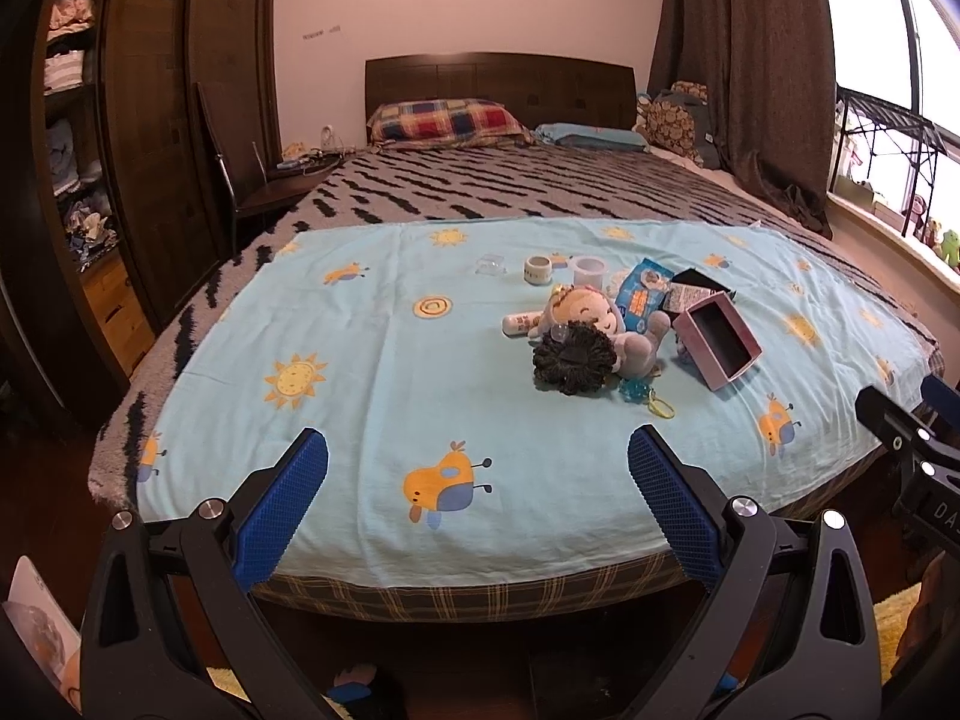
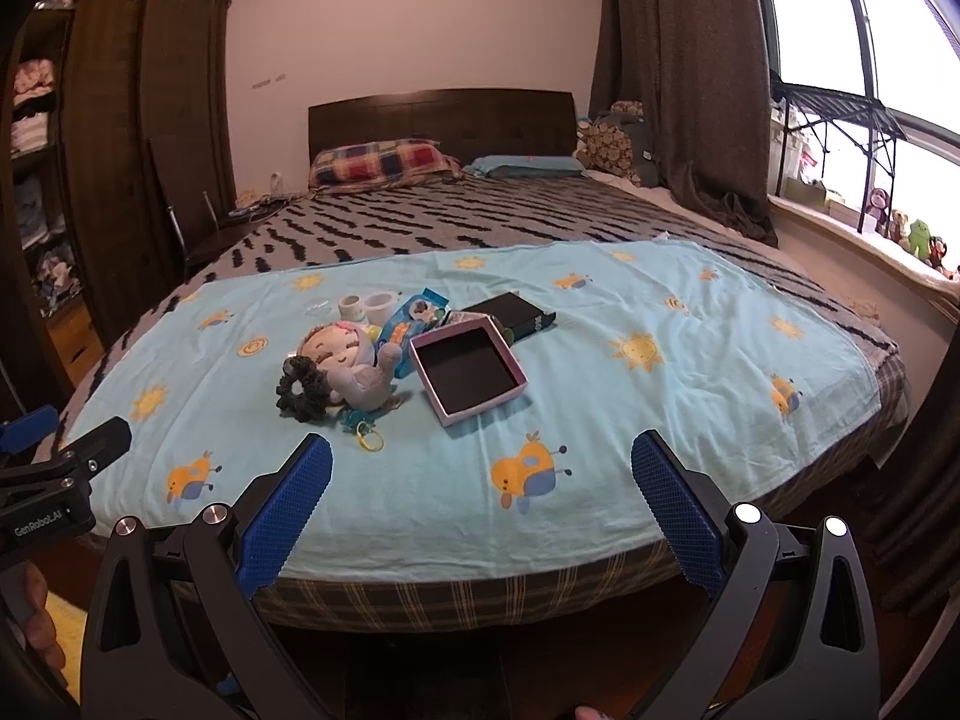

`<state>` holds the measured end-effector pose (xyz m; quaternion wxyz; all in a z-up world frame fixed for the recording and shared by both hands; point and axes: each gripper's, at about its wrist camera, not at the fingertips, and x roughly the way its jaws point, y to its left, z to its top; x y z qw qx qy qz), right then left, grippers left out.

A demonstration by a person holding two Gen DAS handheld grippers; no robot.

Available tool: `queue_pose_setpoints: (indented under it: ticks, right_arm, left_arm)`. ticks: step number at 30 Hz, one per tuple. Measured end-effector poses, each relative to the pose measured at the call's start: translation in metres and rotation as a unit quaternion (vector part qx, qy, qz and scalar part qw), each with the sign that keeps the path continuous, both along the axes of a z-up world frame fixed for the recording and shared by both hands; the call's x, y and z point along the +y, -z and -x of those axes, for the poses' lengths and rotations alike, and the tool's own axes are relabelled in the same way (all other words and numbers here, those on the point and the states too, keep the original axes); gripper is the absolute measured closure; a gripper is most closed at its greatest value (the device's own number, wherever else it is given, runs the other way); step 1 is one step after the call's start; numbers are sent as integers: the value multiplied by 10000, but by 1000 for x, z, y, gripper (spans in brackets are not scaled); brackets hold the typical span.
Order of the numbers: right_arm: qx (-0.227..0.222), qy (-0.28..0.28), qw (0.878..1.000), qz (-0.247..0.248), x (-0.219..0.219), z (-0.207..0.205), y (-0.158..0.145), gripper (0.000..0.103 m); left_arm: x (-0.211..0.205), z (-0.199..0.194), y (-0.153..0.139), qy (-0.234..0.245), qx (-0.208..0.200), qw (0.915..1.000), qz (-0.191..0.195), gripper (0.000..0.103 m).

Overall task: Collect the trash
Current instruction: 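Move both tools toward the cluster of items on the bed, then grasp the pink-rimmed black box with right tool while left tool grasps black fuzzy ball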

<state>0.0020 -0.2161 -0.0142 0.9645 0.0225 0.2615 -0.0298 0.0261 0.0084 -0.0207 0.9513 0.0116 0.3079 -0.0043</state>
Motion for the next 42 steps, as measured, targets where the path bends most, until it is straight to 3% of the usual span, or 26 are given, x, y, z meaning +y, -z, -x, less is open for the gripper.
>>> queue_pose_setpoints:
  ticks: [6,10,15,19,21,26,31,33,42]
  right_arm:
    - [91,54,9999,17,-6,-30,14,3]
    - [286,-56,9994,-172,-6,-53,25,3]
    - [559,4,9983,135,1,-87,43,3]
    - [758,-187,9969,91,1,-112,52,5]
    - [834,-137,9963,139,0,-123,55,13]
    - [911,-337,9953,5,4,-144,60,15]
    - [939,-547,9940,-88,8,-160,65,30]
    - [972,-594,9934,-145,8,-166,68,41]
    - [1091,-730,9912,-187,11,-179,78,63]
  left_arm:
    - [-3,-21,5,66,25,9999,-89,8]
    - [-6,-44,12,170,305,9994,36,8]
    - [-11,-71,22,267,564,9979,166,8]
    - [-15,-94,36,325,814,9959,212,8]
    - [-17,-104,43,403,937,9947,158,8]
    - [-23,-130,54,548,1150,9917,148,9]
    - [-26,-151,61,675,1304,9890,174,28]
    - [-23,-157,65,699,1353,9880,245,34]
    - [-27,-181,81,875,1534,9830,497,50]
